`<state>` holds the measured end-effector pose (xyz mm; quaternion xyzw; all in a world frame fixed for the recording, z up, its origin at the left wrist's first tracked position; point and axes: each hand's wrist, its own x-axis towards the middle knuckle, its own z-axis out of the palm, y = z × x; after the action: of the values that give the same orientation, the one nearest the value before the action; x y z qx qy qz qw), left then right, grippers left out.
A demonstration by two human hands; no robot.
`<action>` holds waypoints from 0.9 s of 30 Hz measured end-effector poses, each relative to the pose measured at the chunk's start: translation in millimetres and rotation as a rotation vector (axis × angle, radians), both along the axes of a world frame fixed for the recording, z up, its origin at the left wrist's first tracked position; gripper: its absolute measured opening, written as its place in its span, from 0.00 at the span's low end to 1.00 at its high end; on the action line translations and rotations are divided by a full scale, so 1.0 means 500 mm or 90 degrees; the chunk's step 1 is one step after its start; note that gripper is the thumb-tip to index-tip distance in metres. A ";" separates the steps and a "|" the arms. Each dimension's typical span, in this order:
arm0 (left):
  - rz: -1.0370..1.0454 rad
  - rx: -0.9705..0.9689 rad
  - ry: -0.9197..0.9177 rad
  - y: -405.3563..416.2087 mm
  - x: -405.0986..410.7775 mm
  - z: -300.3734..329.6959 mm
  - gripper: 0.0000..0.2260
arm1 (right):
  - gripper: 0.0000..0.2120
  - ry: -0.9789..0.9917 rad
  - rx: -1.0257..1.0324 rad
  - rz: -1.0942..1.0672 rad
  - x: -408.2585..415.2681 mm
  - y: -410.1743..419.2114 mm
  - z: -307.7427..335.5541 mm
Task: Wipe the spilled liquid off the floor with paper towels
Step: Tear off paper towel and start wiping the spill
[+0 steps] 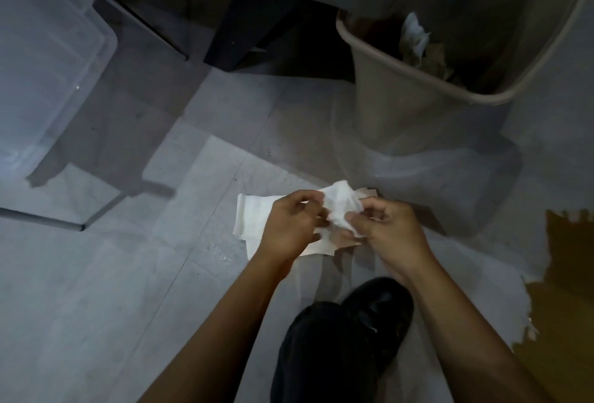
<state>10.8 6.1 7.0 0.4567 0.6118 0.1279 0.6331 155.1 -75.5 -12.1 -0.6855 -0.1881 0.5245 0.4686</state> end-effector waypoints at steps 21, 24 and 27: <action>0.009 0.246 0.505 0.057 -0.193 -0.090 0.14 | 0.06 -0.401 -0.122 -0.244 0.182 -0.095 -0.020; 0.015 0.313 0.478 0.037 -0.172 -0.059 0.09 | 0.06 -0.434 -0.083 -0.251 0.174 -0.089 -0.008; 0.159 0.346 0.389 0.031 -0.159 -0.019 0.08 | 0.06 -0.453 -0.048 -0.309 0.179 -0.088 0.011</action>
<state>-68.5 21.4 -2.6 0.5465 0.7658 0.2190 0.2587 244.5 -119.4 -6.6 -0.8646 -0.1521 0.1362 0.4591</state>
